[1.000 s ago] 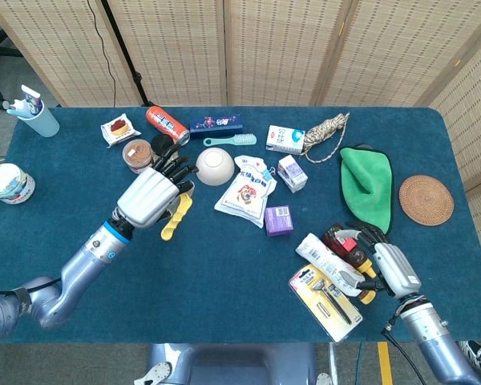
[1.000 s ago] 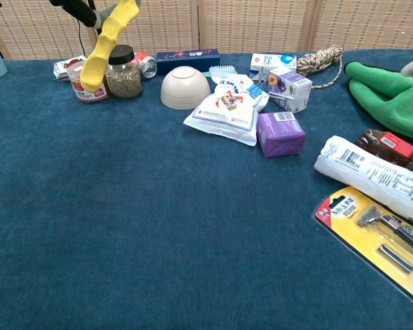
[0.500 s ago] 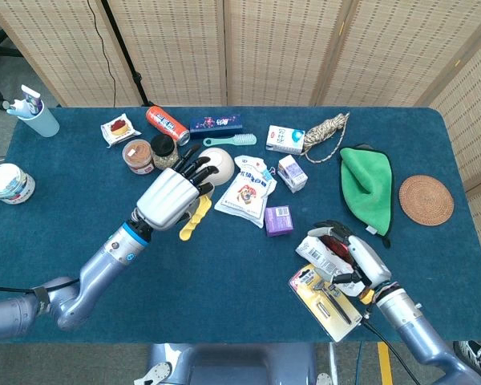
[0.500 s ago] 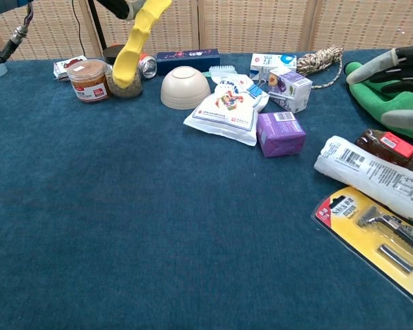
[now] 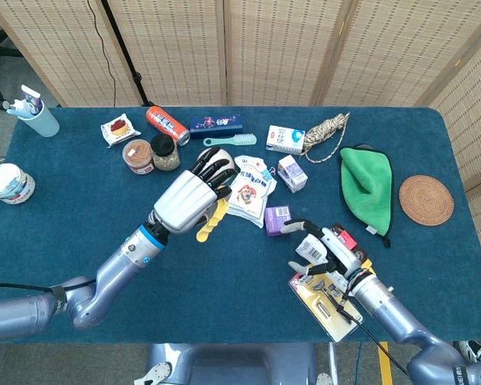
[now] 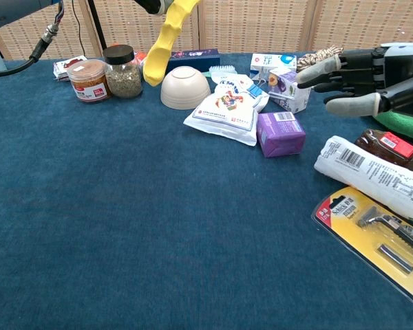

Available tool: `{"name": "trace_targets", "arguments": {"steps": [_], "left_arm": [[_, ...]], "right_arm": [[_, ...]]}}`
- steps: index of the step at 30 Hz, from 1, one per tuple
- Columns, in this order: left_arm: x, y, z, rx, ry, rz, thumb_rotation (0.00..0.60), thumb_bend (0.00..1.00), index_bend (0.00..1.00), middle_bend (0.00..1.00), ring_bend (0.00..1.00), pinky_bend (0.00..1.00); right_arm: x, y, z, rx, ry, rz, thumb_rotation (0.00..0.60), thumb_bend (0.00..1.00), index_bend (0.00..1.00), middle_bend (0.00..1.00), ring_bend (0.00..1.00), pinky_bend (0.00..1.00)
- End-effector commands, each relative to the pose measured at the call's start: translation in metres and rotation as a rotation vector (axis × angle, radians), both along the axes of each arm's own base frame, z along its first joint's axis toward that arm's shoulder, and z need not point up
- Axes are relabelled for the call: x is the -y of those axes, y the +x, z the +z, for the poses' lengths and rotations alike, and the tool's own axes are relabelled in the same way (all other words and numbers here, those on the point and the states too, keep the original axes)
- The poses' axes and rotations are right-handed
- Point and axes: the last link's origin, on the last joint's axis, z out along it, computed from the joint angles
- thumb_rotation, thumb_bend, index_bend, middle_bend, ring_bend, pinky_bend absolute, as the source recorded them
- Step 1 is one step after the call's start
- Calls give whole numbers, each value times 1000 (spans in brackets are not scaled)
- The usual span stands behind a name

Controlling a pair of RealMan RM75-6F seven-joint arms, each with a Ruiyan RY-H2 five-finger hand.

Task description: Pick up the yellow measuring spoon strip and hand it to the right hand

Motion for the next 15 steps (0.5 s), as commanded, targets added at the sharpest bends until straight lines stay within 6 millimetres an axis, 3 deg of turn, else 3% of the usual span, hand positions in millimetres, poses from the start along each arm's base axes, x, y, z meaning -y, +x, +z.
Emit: {"name": "trace_targets", "arguments": {"steps": [1,15], "left_arm": [[1,2,-2,4,-2,-8,600,492,685,278,158,0],[1,20,-26,25,-6,-51,600,492,685,278,158,0]], "right_arm": [[4,5,-7,24,30,5,600,313,275,166,49,0],[22,23,-36,122,109,-26,600,313,352,133,28,0]]}}
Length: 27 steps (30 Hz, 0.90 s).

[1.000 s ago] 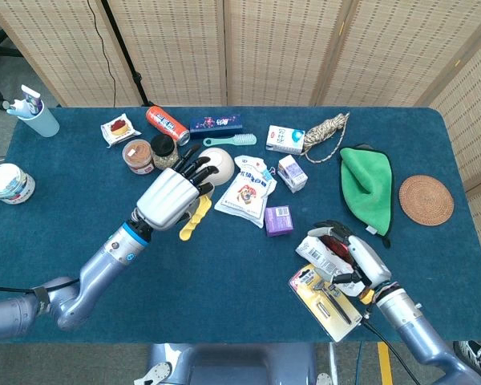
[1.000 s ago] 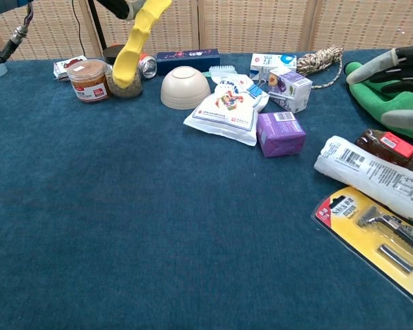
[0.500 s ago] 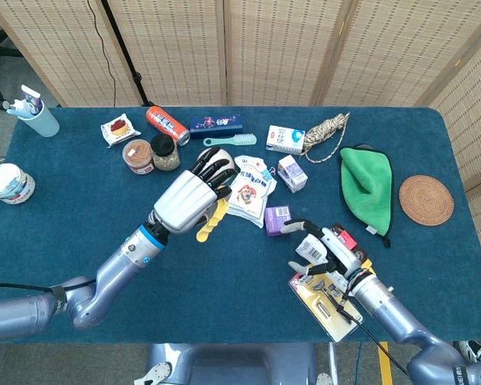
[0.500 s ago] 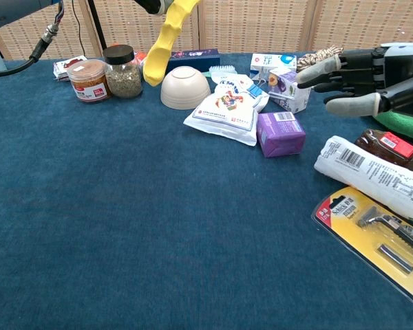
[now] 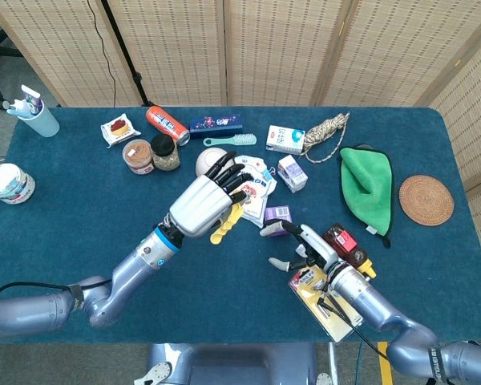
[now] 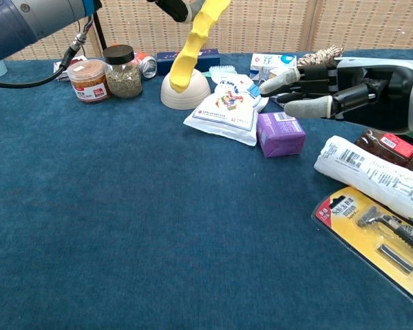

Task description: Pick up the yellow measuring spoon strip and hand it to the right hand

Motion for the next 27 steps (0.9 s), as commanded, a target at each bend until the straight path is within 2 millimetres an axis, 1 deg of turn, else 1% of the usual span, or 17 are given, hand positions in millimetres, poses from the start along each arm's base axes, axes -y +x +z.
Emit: {"name": "trace_targets", "arguments": {"steps": [1,13,27], "left_arm": [[0,4,-5,4,3,-10,600,492,685,278,158,0],[1,12,-17,12,8,-27,600,492,685,278,158,0],[-3,23,-29,30,7,-16,600,492,685,278,158,0]], "right_arm": [[4,4,-5,23,14,-14,600,313,364,129,22,0],[10,11,-14,67,37,-25,600,314,372,121,0,0],[18,27,-27,97,73,-13,600,314,383,121,0,0]]}}
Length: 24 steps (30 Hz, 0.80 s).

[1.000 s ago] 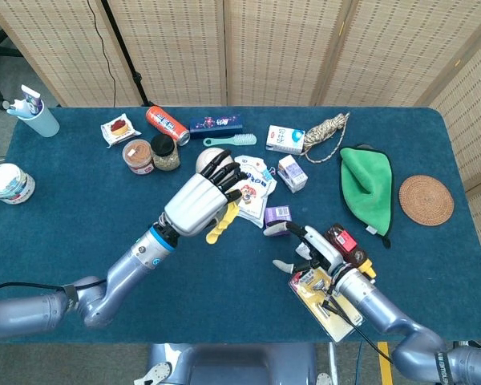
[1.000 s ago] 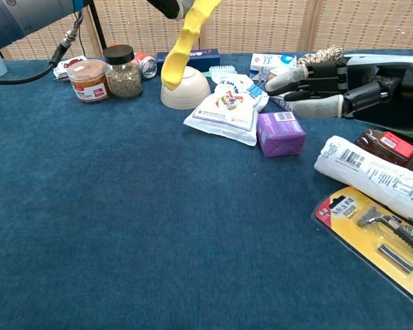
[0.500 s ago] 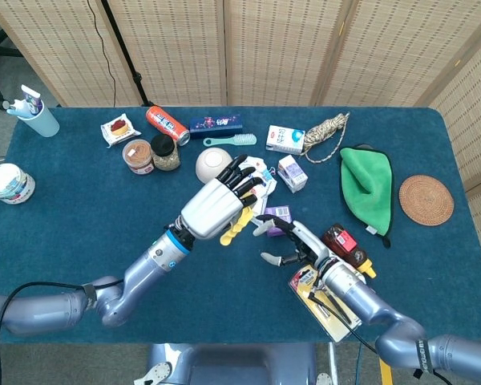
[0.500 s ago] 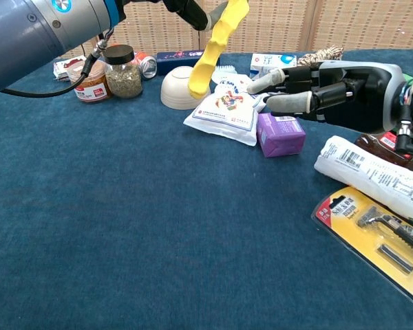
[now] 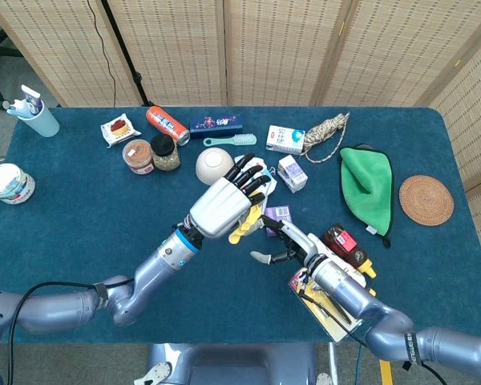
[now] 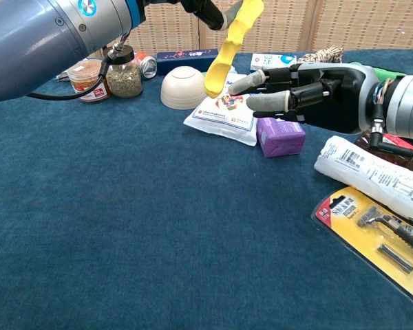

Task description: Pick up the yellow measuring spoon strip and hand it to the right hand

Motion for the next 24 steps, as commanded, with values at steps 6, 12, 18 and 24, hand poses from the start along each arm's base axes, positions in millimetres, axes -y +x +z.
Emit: {"name": "trace_targets", "arguments": {"steps": [6,12,18,24], "left_arm": [[0,2,-5,-4,-6,1,600,492,685,278,158,0],[1,3,-10,-16,-7,-5,600,492,685,279,158,0],[1,5,-14,-19,-10,-6,600,492,685,278,158,0],[0,7,-16,-17,-6,-6,600,492,684,278,157,0]], "right_arm": [[4,5,-4,9,4,-1,600,314,393,122,0,0],[6,7,-7,15,10,-7,600,315,408,131,0,0],[8,9,-10,20,17,-14,600,316,428,144,0,0],[9,9,-11,21,21,-19,600,338,455,163,2,0]]}}
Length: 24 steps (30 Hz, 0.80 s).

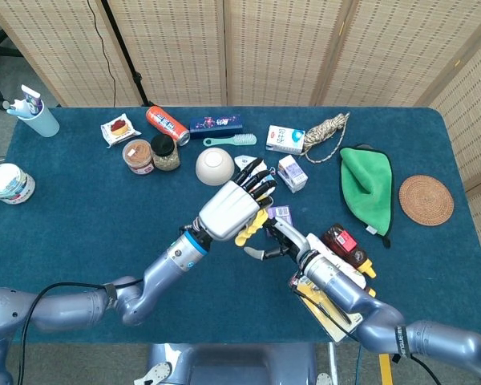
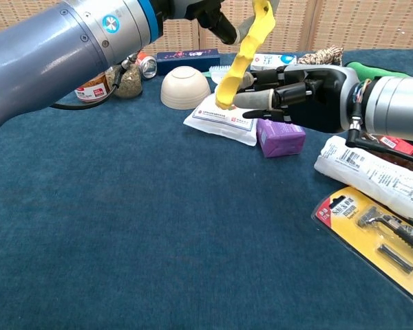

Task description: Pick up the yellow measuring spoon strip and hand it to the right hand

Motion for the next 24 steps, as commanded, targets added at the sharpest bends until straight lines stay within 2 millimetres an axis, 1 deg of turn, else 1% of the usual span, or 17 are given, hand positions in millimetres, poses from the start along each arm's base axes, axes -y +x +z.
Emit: {"name": "trace_targets", "arguments": {"steps": [1,3,9,13,20,24], "left_arm": [[0,0,0,-2,2,-1,600,492,683,278,157,0],[0,1,-1,-3,3,-1,600,492,683,278,157,0],[0,1,-2,0,6,-1,600,492,682,278,157,0],[-2,1,-1,2,7,5,600,491,679,278,157,0],[-2,2,-3,-1,3,11,600,491,675,278,155,0],[-2,3,-3,0,5,11,600,492,675,279,155,0]], "right_arm": [[0,1,-1,3,3,-1,600,343,457,165,2,0],[0,2,-2,7,6,-3,600,349,462,162,2,0],[1,2,-4,10,-4,-15,600,361,475,41,0,0],[0,1,-5,15,-7,-28,600,367,480,13,0,0],[0,2,-5,15,-12,-32,600,375,495,4,0,0],[0,2,-4,15,-17,-40,600,377,504,47,3,0]]}}
